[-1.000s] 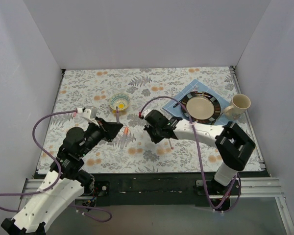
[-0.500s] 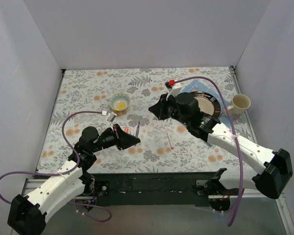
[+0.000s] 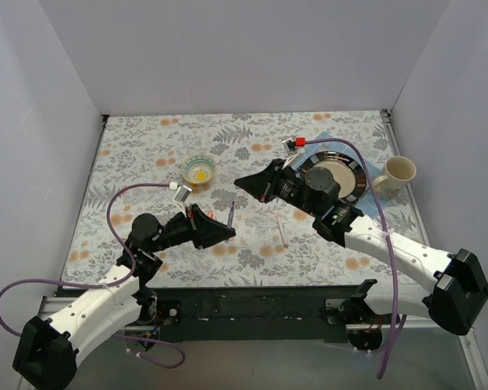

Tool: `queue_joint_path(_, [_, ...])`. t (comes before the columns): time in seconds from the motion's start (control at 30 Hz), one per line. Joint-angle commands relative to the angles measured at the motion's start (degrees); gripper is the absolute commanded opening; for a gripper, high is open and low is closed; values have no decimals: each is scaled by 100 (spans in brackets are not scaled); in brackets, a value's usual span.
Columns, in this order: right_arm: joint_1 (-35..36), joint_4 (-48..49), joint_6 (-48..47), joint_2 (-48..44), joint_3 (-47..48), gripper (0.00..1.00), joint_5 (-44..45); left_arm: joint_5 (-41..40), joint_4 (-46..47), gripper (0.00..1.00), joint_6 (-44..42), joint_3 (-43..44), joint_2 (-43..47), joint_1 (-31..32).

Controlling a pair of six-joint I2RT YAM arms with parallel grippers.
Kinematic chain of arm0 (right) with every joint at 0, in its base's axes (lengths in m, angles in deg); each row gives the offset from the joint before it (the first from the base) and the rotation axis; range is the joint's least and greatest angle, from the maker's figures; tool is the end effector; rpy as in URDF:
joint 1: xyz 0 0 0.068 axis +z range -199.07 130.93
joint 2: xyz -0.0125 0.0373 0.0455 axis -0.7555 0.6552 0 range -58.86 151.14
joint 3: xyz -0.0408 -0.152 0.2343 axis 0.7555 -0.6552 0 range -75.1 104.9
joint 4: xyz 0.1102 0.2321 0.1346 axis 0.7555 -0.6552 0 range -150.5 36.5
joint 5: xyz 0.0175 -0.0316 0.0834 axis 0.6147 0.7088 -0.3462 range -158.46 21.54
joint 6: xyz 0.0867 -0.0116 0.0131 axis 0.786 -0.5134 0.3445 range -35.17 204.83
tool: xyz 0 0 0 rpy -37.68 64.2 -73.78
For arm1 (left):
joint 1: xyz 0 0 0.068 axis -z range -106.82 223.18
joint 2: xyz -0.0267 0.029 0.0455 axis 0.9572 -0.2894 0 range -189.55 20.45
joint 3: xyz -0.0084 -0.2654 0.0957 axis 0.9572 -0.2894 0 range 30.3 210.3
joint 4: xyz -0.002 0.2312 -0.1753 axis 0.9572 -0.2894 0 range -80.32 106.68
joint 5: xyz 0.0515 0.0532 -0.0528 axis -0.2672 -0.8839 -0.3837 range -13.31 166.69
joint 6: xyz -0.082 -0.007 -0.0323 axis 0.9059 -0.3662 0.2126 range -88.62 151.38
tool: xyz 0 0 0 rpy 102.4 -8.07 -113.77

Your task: Insert the pens into the pen caps

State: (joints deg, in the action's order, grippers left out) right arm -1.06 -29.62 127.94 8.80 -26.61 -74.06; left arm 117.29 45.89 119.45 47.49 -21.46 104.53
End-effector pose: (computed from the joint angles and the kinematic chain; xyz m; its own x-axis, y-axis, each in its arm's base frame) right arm 0.2266 0.2633 0.3455 -0.5099 0.4502 -0.7330 -0.6250 0.3915 0.6753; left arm 0.1654 -0.1606 0.2462 -0.9464 -0.3119 -0.0844 0.0987 -0.0303 -0.9947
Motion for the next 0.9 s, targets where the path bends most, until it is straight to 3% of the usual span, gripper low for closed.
queue_joint_path(0.0, [7,1250,697,-25,-181,1,-406,-8,137,0,-45,-23,25,29])
queue_joint_path(0.87, [481,1716,742,-341,-1052,1,-266,-237,181,0,-89,91,-45,20])
